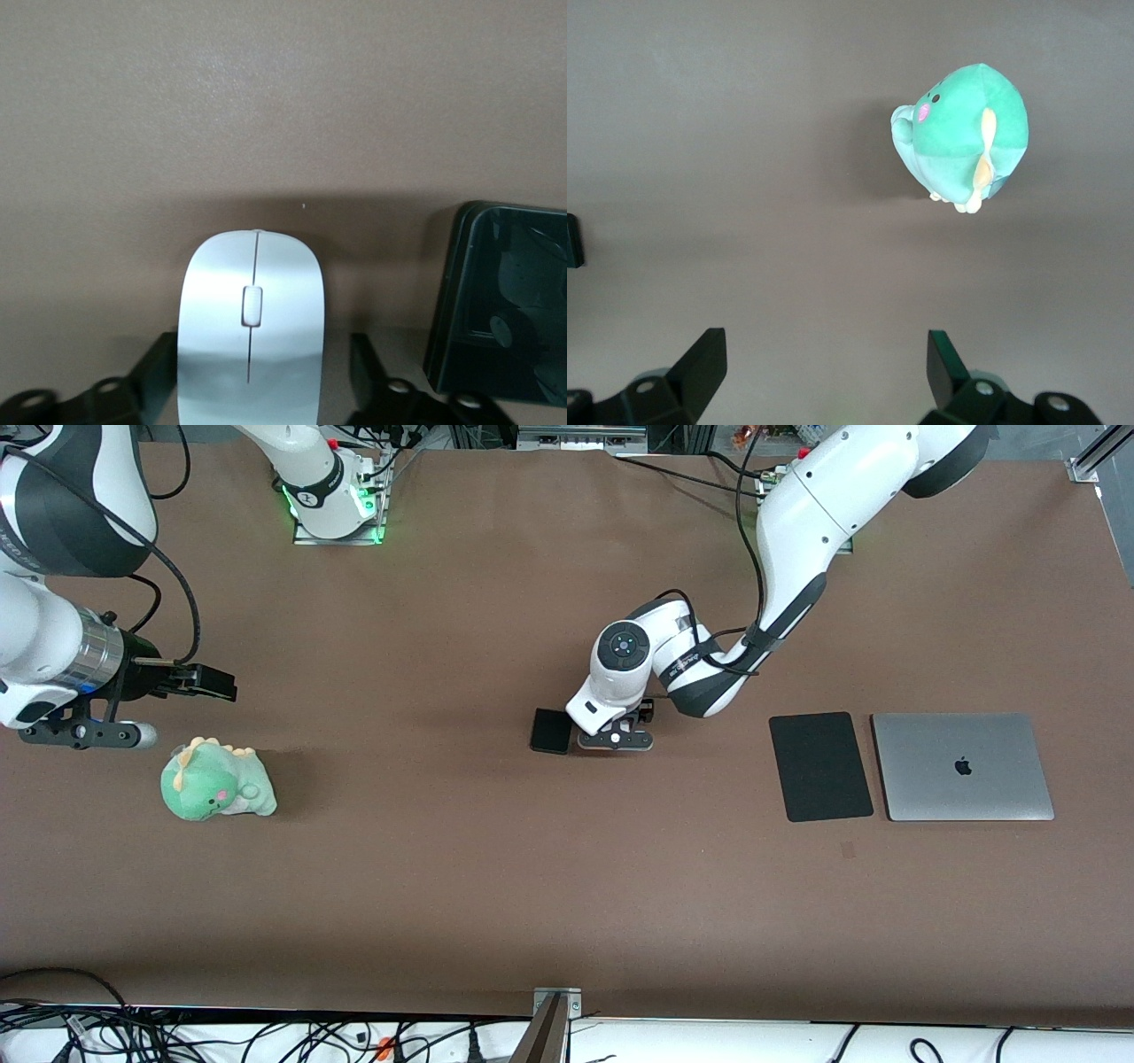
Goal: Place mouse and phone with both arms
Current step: 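Lower and grasp the white mouse with the left gripper while the right gripper advances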
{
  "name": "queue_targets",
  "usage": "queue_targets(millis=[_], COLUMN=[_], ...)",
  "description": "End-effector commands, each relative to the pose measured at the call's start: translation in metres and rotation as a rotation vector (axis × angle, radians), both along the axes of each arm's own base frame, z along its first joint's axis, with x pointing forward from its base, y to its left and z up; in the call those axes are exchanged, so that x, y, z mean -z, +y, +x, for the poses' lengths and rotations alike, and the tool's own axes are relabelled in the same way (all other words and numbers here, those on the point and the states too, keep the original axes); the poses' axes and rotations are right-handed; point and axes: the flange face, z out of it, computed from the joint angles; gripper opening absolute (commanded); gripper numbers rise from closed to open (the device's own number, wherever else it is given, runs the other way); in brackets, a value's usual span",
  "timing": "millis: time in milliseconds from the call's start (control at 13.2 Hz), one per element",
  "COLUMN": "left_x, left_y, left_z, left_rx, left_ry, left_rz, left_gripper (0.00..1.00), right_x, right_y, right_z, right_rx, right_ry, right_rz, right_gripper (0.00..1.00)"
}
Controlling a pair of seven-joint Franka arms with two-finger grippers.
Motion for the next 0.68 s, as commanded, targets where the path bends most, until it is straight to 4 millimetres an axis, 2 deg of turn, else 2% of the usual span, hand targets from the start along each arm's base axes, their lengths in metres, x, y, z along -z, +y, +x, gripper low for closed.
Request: queue_targets(millis=[0, 226, 302, 604], left_x=[0.001, -0.01, -0.017, -0.073], left_y=[-0.003, 0.006, 0.009, 0.041], left_z=[0.006, 0.014, 0.016, 0.042], left_rx=[0.013, 0.001, -0.003, -0.049], left_ry=[-0.028, -0.035, -0.036, -0.082], left_rz=[0.014, 0.029, 0.044, 0.095], left_gripper=[0.56, 0.22, 0.17, 0.16], right_x=[-0.001, 0.001, 0.002, 0.01], right_y=[0.0, 0.0, 0.0, 0.004], right_z=[-0.002, -0.002, -0.001, 0.001], right_rx=[-0.022, -0.006, -0.005, -0.005], right_ry=[0.009, 0.012, 0.013, 0.019], right_rz=[-0.014, -0.015, -0.014, -0.005], right_gripper=[1.0, 1.0, 1.0, 1.0])
